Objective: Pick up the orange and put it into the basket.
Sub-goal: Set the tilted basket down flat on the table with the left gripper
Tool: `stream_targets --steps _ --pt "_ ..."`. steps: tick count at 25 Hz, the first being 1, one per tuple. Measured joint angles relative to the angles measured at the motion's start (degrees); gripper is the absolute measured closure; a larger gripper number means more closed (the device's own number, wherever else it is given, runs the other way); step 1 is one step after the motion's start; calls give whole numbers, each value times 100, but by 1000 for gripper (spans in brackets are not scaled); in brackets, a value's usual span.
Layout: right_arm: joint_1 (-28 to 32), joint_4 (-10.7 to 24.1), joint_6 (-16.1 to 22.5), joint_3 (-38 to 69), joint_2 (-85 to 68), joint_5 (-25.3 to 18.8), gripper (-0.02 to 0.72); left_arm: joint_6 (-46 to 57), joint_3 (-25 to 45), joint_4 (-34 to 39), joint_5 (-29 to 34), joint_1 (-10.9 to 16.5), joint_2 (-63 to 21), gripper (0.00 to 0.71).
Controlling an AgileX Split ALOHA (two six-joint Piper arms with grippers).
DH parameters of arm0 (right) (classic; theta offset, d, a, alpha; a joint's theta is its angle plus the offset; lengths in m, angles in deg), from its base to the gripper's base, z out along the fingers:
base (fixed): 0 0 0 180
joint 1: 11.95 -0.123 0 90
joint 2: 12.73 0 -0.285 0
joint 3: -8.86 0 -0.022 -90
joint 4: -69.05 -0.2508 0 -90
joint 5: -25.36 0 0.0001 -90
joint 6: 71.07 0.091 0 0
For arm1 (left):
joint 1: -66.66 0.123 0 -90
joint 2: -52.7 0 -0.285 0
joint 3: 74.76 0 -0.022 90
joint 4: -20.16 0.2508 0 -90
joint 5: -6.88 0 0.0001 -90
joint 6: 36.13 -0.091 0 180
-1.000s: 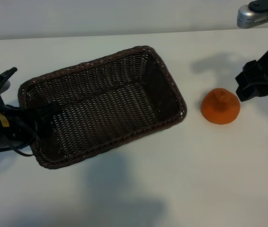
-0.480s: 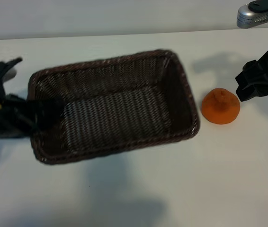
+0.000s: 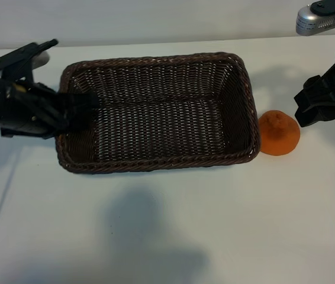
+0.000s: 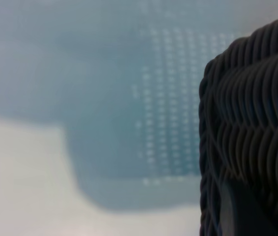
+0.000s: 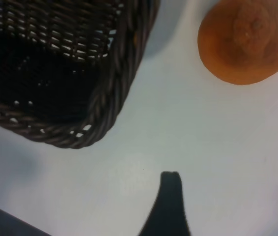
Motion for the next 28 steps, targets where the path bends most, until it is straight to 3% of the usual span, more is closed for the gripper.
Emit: stream_targets --steps 9,19,28 --pt "0 -6 0 0 0 -4 108 -356 -847 -11 242 0 786 569" --pt "0 -12 0 0 0 2 108 -928 -878 -657 -35 0 1494 569" --pt "0 -12 0 0 0 2 108 -1276 -878 -957 -220 0 1602 569"
